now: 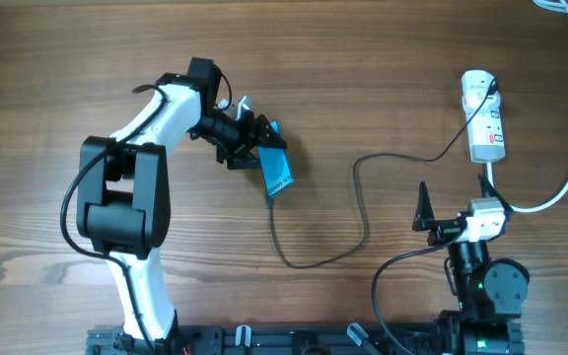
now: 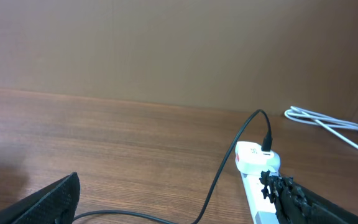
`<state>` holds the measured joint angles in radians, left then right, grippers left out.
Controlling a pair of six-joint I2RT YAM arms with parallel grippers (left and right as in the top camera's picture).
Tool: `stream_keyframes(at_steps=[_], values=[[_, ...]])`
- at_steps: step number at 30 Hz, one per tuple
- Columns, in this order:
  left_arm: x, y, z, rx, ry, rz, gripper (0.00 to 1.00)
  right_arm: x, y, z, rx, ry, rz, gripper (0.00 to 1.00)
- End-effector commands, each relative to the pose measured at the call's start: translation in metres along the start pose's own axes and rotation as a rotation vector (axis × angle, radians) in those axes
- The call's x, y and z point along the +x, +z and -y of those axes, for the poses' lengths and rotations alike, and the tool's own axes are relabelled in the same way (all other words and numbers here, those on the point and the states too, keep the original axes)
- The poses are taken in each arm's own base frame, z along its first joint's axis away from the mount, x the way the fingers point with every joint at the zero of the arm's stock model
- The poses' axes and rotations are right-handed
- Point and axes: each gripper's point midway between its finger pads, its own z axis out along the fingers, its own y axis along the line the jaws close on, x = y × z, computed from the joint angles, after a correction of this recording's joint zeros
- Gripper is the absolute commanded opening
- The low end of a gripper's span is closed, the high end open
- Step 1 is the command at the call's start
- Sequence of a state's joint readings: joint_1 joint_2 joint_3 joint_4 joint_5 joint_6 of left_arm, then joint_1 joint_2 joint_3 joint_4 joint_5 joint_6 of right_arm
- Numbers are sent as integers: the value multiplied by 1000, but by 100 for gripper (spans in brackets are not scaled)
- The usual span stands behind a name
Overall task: Plug charger to phone and switch on socket
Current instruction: 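Tilt the held phone upright with the left gripper, port facing right, then reach the right gripper left toward the cable connector near the phone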
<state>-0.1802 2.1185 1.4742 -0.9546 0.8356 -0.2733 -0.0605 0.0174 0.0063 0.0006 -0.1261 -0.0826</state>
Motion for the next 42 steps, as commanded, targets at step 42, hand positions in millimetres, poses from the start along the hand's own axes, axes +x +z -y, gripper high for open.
stream_keyframes(at_steps=[42], values=[[-2, -3, 4, 28, 69, 8, 60, -1, 0, 3, 16, 98, 5, 100]])
